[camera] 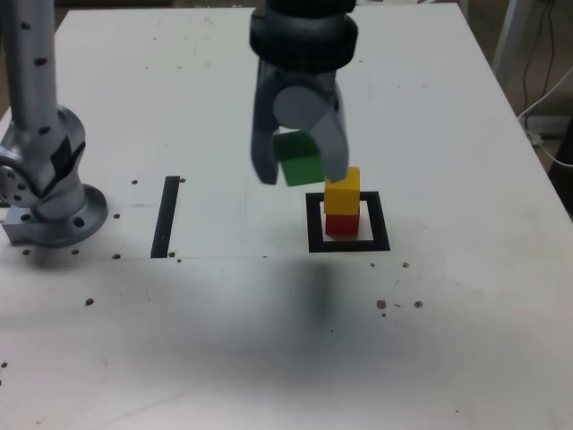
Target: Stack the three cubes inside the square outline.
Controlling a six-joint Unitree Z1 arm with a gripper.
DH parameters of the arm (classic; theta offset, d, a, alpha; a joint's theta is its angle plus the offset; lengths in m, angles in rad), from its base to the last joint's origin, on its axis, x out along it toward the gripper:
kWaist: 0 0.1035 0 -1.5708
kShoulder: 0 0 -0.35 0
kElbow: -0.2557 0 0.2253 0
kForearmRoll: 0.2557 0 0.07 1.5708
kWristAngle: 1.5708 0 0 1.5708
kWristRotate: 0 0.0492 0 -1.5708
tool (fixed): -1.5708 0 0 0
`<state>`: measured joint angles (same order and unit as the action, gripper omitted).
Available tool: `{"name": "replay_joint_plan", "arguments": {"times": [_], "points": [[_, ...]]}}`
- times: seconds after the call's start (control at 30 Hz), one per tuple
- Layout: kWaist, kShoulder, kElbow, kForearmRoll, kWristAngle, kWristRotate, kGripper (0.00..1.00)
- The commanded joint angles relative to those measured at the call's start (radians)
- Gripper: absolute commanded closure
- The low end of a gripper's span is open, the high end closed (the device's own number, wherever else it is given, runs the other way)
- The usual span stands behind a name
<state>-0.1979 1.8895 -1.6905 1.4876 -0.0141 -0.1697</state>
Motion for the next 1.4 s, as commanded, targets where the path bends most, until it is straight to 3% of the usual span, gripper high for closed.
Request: {"name": "replay_joint_plan", "arguments": {"times": [0.0,0.4,1.37], "points": [[0.033,0.029,-0.032,0.005,0.001,0.032,0.8],[0.077,0.12,-0.131,0.047,-0.02,0.177,0.8],[0.113,0.201,-0.156,0.054,-0.011,0.234,0.8]]}}
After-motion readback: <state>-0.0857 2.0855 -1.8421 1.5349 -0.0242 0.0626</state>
